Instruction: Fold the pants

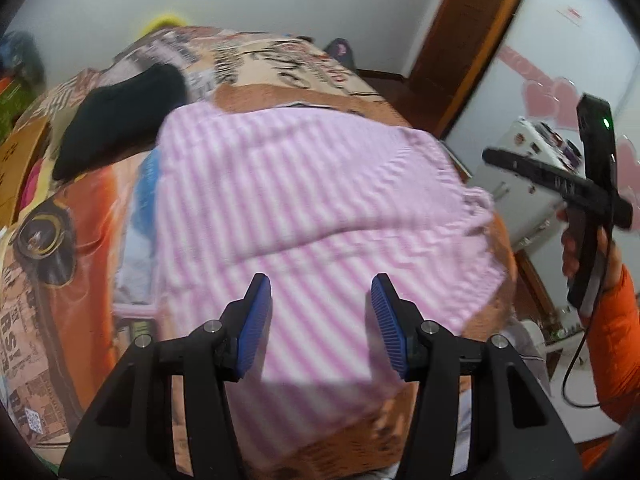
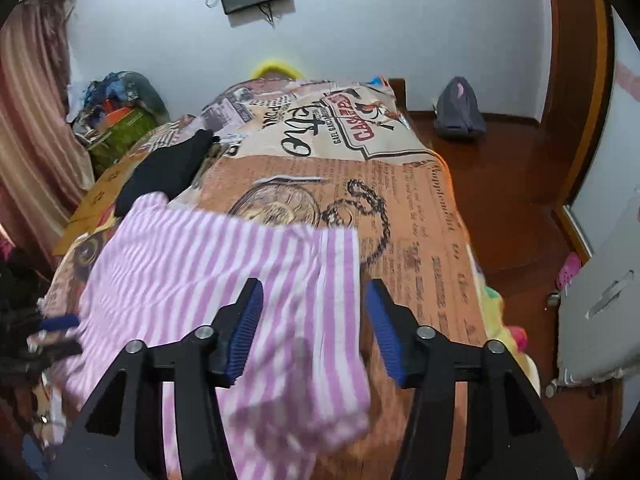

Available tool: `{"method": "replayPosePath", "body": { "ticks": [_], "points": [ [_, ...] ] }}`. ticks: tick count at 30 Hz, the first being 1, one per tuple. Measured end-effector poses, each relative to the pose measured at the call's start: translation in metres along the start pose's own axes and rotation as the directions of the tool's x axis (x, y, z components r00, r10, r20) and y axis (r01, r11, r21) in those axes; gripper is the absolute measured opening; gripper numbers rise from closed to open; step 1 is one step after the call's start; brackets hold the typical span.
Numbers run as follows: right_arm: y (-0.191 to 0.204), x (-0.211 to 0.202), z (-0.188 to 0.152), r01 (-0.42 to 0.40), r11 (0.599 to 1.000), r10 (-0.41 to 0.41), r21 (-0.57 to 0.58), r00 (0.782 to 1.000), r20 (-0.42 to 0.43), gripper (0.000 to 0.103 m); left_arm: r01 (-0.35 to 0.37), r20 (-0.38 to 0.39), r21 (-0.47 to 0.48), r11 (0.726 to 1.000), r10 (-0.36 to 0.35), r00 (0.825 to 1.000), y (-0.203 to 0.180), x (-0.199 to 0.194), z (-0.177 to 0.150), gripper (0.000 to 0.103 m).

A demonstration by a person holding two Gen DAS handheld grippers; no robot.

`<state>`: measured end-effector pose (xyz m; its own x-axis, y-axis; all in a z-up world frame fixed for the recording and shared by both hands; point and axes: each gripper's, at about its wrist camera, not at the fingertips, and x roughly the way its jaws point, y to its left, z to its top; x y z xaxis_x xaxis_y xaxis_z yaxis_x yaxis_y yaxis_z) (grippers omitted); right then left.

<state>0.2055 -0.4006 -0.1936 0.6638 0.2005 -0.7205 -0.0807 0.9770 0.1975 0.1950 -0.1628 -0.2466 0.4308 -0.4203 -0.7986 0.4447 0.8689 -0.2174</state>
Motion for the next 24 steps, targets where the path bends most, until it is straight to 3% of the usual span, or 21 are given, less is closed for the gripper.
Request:
{"method": "replayPosePath", "body": {
  "ticks": [3, 6, 14, 19, 24],
  "points": [
    [0.01, -0.022, -0.026, 0.017, 1.0, -0.017, -0.023, 1.0, 0.012, 0.053, 0.035, -0.025, 0.057, 0.998, -0.034, 0.999, -0.027, 0.008, 0.006, 0.053],
    [0.011, -0.029, -0.051, -0.026, 0.999, 0.026, 0.027, 1.0, -0.009, 0.056, 0.06, -0.061, 0.121, 0.991, -0.053, 0.997, -0.053, 0.023, 0.01, 0.053],
    [0.024, 0.01, -0.094, -0.039, 0.999, 0.042, 0.021, 0.99, -0.136, 0.056, 0.025, -0.083, 0.251, 0.968, -0.004, 0.997, -0.095, 0.057, 0.011, 0.054],
    [0.016, 0.018, -0.093, -0.073, 0.993, 0.083, 0.093, 0.99, -0.115, 0.056, 0.05, -0.099, 0.292, 0.955, -0.022, 0.995, -0.106, 0.065, 0.013, 0.067],
    [0.005, 0.018, -0.083, -0.082, 0.987, 0.092, 0.135, 0.993, -0.07, 0.054, 0.067, -0.108, 0.3, 0.952, -0.037, 0.994, -0.108, 0.066, 0.012, 0.069]
  ]
}}
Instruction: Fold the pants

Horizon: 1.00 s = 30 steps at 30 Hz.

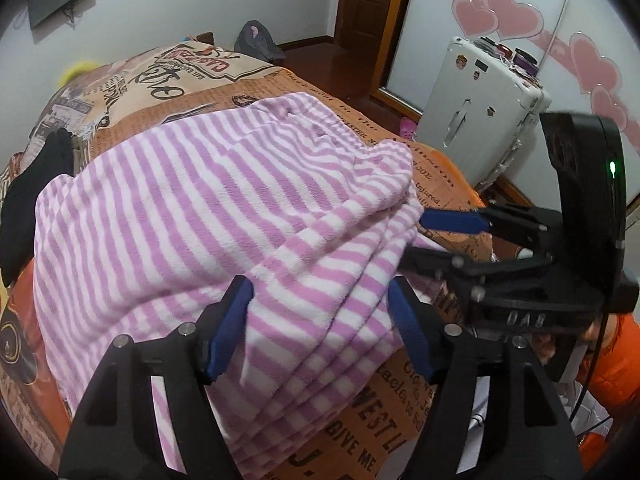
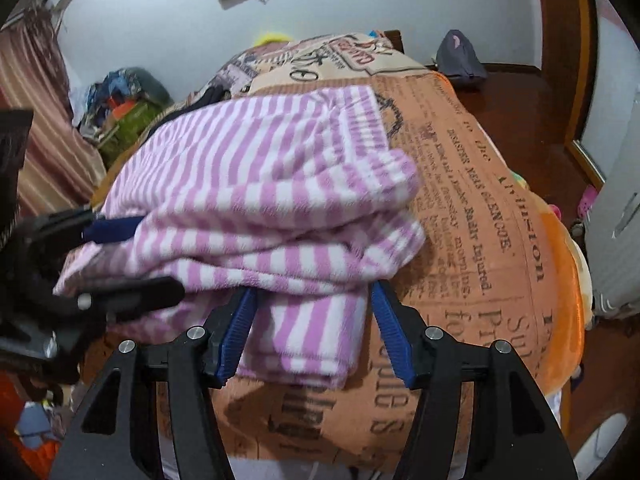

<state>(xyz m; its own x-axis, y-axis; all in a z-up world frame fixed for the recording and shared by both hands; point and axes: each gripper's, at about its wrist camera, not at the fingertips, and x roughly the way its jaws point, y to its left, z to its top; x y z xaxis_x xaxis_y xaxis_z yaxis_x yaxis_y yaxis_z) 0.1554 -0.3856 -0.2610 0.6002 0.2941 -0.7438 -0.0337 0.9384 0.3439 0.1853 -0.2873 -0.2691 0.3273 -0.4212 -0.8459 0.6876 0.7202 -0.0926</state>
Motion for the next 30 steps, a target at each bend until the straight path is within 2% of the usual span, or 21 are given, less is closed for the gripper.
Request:
{"method": "replayPosePath", "body": {
  "ticks": [2, 5, 8, 12, 13, 15, 19, 22, 25, 28, 30],
  "points": [
    [-0.003, -0.005, 0.001, -0.022, 1.0, 0.021, 0.015, 1.0, 0.021, 0.052, -0.008, 0.001, 0.007, 1.0, 0.008, 1.0, -0.003, 0.001, 0.0, 0.069],
    [-0.007, -0.013, 0.002, -0.045, 0.998, 0.043, 0.033, 0.998, 0.052, 0.051, -0.063, 0.001, 0.036, 0.997, 0.063, 0.998, -0.008, 0.01, 0.001, 0.068],
    [-0.008, -0.018, 0.003, -0.051, 0.998, 0.048, 0.039, 0.997, 0.067, 0.051, -0.142, 0.028, 0.092, 0.986, 0.14, 0.99, -0.016, 0.016, 0.004, 0.054],
    [-0.009, -0.025, -0.001, -0.039, 0.999, 0.036, 0.036, 0.998, 0.058, 0.051, -0.169, 0.048, 0.115, 0.979, 0.164, 0.985, -0.018, 0.015, 0.01, 0.025],
    [-0.01, -0.026, -0.005, -0.037, 0.999, 0.035, 0.037, 0.998, 0.053, 0.051, -0.158, 0.056, 0.11, 0.981, 0.152, 0.987, -0.016, 0.012, 0.011, 0.019],
    [-0.01, -0.026, -0.012, -0.027, 0.999, 0.026, 0.037, 0.999, 0.035, 0.051, -0.125, 0.07, 0.097, 0.987, 0.118, 0.99, -0.015, 0.006, 0.013, 0.014],
    [-0.005, -0.009, -0.024, 0.018, 1.0, -0.019, -0.015, 0.999, -0.029, 0.051, -0.108, 0.087, 0.117, 0.987, 0.098, 0.991, -0.019, -0.006, 0.011, 0.012],
    [-0.009, 0.0, -0.024, -0.003, 1.0, 0.003, 0.01, 0.999, -0.039, 0.051, -0.043, 0.084, 0.109, 0.993, 0.034, 0.996, -0.023, -0.016, 0.005, 0.01],
    [-0.012, -0.001, -0.021, -0.009, 1.0, 0.01, 0.029, 0.999, -0.035, 0.051, -0.014, 0.064, 0.099, 0.995, 0.007, 0.998, -0.026, -0.014, -0.003, 0.01],
    [-0.012, -0.004, -0.023, -0.002, 0.999, 0.003, 0.034, 0.999, -0.034, 0.051, 0.007, 0.032, 0.065, 0.998, -0.009, 0.999, -0.02, -0.007, -0.009, 0.01],
    [-0.011, -0.008, -0.024, 0.007, 0.999, -0.006, 0.036, 0.999, -0.032, 0.051, 0.053, 0.037, 0.013, 0.999, -0.053, 0.998, -0.013, -0.015, -0.008, 0.011]
  ]
}}
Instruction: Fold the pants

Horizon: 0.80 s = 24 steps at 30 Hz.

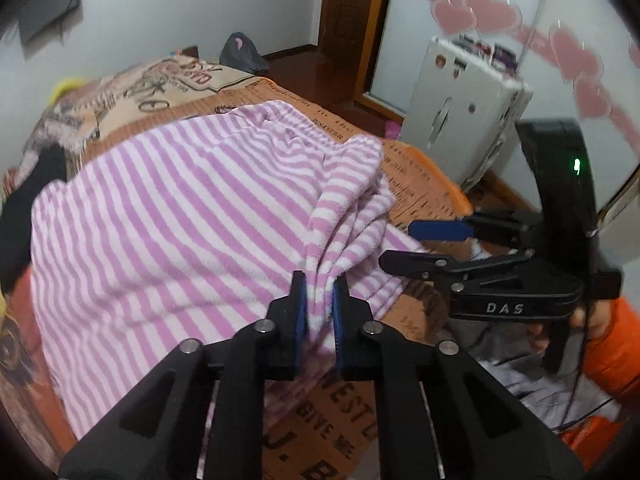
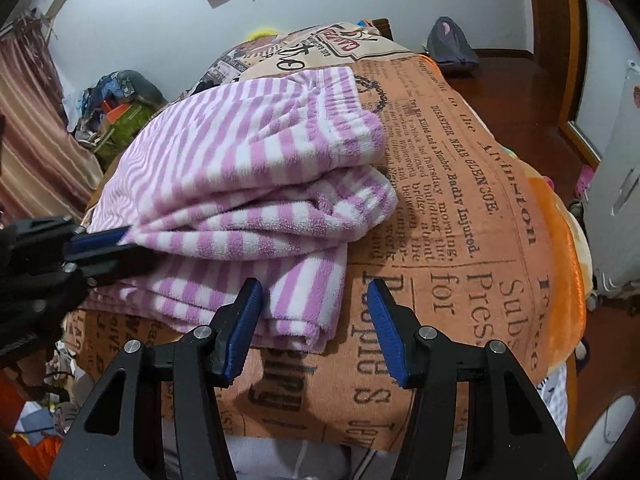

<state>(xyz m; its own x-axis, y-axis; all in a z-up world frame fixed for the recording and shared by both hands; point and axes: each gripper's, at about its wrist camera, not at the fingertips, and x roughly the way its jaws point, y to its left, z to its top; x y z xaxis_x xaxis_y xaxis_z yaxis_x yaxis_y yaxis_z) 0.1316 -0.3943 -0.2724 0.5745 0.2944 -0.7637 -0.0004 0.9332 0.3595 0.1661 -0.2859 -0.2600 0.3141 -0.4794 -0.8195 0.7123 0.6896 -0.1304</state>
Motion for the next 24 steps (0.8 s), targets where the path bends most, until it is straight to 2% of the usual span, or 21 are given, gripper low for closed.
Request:
{"method": "replayPosePath", "body": {
  "ticks": [2, 4, 6, 10, 12, 14, 16, 18, 21, 24],
  "points": [
    [0.0, -0.008, -0.002, 0.005, 1.0, -0.005, 0.01, 1.0, 0.006, 0.051, 0.038, 0.013, -0.041, 0.998, -0.037, 0.999, 0.006, -0.012, 0.001, 0.011],
    [0.0, -0.016, -0.004, 0.005, 1.0, -0.005, 0.019, 1.0, 0.014, 0.051, 0.046, 0.045, -0.064, 0.997, -0.043, 0.998, 0.014, -0.029, 0.003, 0.011],
    [0.001, -0.022, -0.003, 0.004, 1.0, -0.005, 0.025, 1.0, 0.018, 0.051, 0.024, 0.075, -0.083, 0.996, -0.018, 0.997, 0.023, -0.046, 0.003, 0.011],
    [0.007, -0.025, -0.003, -0.018, 0.999, 0.017, 0.034, 0.999, 0.031, 0.051, -0.074, 0.108, -0.143, 0.987, 0.09, 0.99, 0.062, -0.069, -0.004, 0.022],
    [0.012, -0.021, -0.003, -0.034, 0.999, 0.033, 0.029, 0.999, 0.029, 0.051, -0.137, 0.084, -0.188, 0.973, 0.155, 0.984, 0.089, -0.07, -0.011, 0.024],
    [0.019, -0.01, -0.002, -0.03, 0.999, 0.03, 0.014, 0.999, 0.017, 0.051, -0.172, 0.05, -0.218, 0.961, 0.187, 0.981, 0.113, -0.065, -0.02, 0.026],
    [0.023, 0.003, 0.0, -0.01, 1.0, 0.01, -0.004, 1.0, -0.003, 0.054, -0.242, -0.004, -0.247, 0.938, 0.248, 0.969, 0.137, -0.055, -0.034, 0.026],
    [0.025, 0.011, 0.003, 0.008, 1.0, -0.008, -0.014, 1.0, -0.001, 0.054, -0.263, -0.053, -0.275, 0.925, 0.259, 0.964, 0.156, -0.042, -0.049, 0.027],
    [0.023, 0.017, 0.014, 0.017, 1.0, -0.018, -0.022, 1.0, -0.004, 0.054, -0.226, 0.02, -0.291, 0.93, 0.242, 0.97, 0.161, -0.041, -0.067, 0.027],
    [0.019, 0.025, 0.029, 0.032, 0.999, -0.033, -0.039, 0.999, -0.021, 0.055, -0.251, 0.024, -0.275, 0.928, 0.267, 0.963, 0.153, -0.043, -0.07, 0.027]
  ]
}}
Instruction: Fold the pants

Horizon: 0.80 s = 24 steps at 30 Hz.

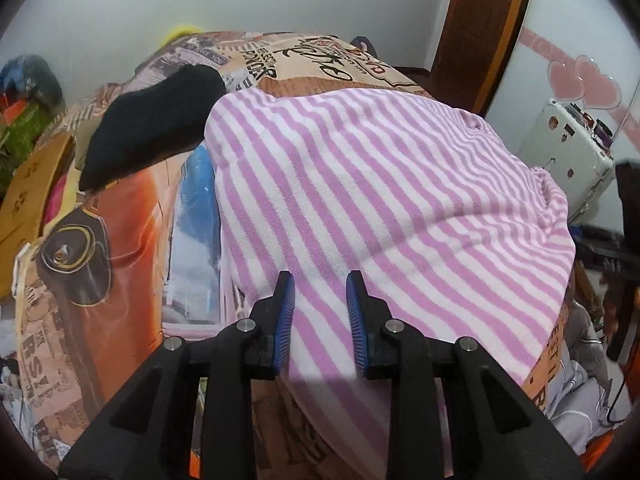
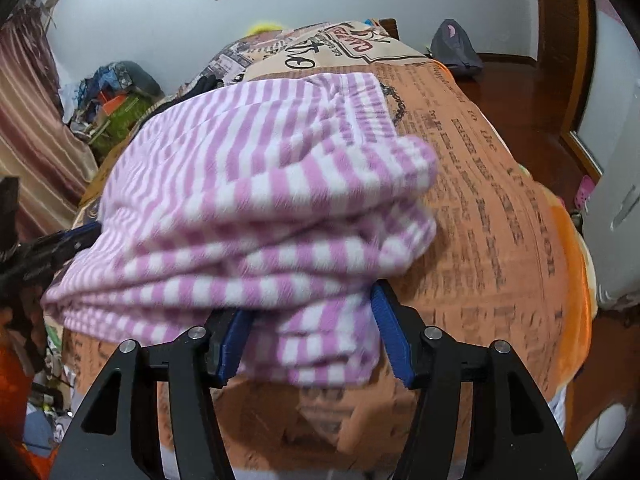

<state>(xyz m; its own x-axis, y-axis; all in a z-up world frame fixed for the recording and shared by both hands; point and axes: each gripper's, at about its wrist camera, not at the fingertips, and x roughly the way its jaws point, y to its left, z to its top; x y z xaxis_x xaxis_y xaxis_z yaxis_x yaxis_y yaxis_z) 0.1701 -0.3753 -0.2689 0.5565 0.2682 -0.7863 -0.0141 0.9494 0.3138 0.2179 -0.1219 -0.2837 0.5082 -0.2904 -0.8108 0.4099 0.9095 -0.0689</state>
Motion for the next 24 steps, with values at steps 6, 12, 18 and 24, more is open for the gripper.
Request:
{"method": "replayPosePath", "body": {
  "ticks": [6, 12, 18, 24],
  "points": [
    [-0.004, 0.026, 0.029, 0.012, 0.999, -0.014, -0.051, 0.999, -0.033, 0.055, 0.086, -0.017, -0.071, 0.994, -0.088, 0.996, 0.005, -0.008, -0.001, 0.027],
    [-0.004, 0.056, 0.069, 0.024, 0.992, -0.029, -0.125, 0.999, -0.039, 0.055, 0.109, -0.03, -0.163, 0.981, -0.115, 0.993, 0.03, -0.018, 0.005, 0.028],
    [-0.002, 0.091, 0.111, 0.034, 0.98, -0.045, -0.198, 0.998, -0.052, 0.055, 0.048, -0.017, -0.229, 0.972, -0.053, 0.998, 0.066, -0.017, 0.022, 0.029],
    [-0.002, 0.097, 0.121, 0.067, 0.977, -0.08, -0.2, 0.995, -0.058, 0.055, 0.028, 0.033, -0.151, 0.988, -0.023, 0.999, 0.089, -0.003, 0.076, 0.059]
  ]
}}
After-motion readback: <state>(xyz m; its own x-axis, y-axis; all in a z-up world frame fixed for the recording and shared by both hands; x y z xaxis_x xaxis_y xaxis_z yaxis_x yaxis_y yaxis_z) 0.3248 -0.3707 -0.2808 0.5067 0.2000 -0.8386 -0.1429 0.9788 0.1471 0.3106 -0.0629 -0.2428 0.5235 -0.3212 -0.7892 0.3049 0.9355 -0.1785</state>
